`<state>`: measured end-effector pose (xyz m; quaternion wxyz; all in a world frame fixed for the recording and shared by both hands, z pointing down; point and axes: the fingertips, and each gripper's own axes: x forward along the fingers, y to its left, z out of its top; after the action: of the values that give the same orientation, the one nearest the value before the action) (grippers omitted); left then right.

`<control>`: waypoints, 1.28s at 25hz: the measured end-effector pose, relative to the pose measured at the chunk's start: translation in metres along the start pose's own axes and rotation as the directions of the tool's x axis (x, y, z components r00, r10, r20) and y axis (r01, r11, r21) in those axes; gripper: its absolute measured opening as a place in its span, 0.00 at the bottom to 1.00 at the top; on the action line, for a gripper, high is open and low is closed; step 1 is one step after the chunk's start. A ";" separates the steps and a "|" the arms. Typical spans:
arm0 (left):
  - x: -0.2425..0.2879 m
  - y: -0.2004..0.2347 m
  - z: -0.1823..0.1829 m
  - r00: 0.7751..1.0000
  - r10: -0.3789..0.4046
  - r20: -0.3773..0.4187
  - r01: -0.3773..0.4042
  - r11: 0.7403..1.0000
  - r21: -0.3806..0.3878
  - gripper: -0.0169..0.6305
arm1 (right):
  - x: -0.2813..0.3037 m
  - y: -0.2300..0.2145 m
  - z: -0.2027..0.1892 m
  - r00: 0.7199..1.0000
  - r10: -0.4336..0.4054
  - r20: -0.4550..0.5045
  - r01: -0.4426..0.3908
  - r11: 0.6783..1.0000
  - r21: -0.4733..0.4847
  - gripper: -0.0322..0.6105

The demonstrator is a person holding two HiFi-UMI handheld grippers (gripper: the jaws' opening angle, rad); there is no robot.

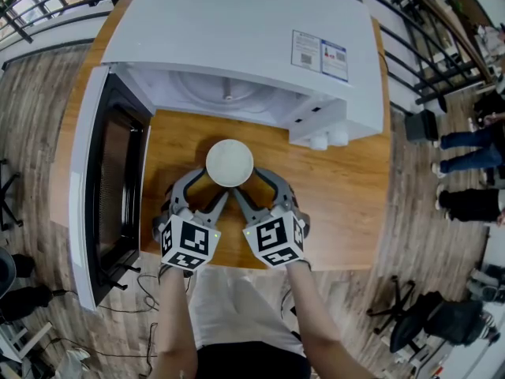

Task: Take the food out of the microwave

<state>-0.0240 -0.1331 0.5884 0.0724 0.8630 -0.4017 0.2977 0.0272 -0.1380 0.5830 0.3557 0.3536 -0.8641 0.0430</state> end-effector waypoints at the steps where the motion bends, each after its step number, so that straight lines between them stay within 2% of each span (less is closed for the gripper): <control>1: -0.001 0.001 -0.001 1.000 0.005 0.000 -0.005 1.000 0.002 0.46 | 0.000 0.000 0.000 1.000 0.002 0.002 -0.002 1.000 -0.001 0.42; 9: -0.020 0.011 0.005 0.999 0.026 0.026 -0.026 1.000 0.014 0.46 | -0.016 -0.012 0.000 0.999 -0.011 0.035 0.010 0.999 0.034 0.41; 11: -0.029 0.014 0.012 0.998 0.035 0.054 -0.035 0.999 0.002 0.38 | -0.022 -0.013 0.005 0.998 -0.017 0.064 0.012 0.998 0.066 0.39; 15: -0.046 0.024 0.033 0.987 0.082 0.135 -0.075 0.996 -0.052 0.22 | -0.034 -0.021 0.013 0.993 -0.055 0.107 0.042 0.992 0.122 0.27; 19: -0.054 0.030 0.048 0.977 0.130 0.169 -0.123 0.991 -0.052 0.10 | -0.043 -0.031 0.023 0.985 -0.101 0.144 0.076 0.983 0.167 0.15; 21: -0.056 0.032 0.051 0.972 0.158 0.171 -0.148 0.986 -0.070 0.08 | -0.046 -0.035 0.028 0.980 -0.118 0.160 0.088 0.980 0.181 0.12; 26: -0.066 0.041 0.062 0.954 0.231 0.191 -0.194 0.962 -0.190 0.07 | -0.056 -0.039 0.041 0.969 -0.145 0.201 0.097 0.968 0.229 0.11; 32: -0.090 0.042 0.093 0.935 0.240 0.262 -0.198 0.964 -0.177 0.07 | -0.084 -0.048 0.060 0.951 -0.189 0.246 0.118 0.954 0.275 0.10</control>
<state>-0.0570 -0.1363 0.4566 0.0447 0.8386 -0.5224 0.1480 0.0642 -0.1443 0.4754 0.1882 0.4659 -0.8611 0.0783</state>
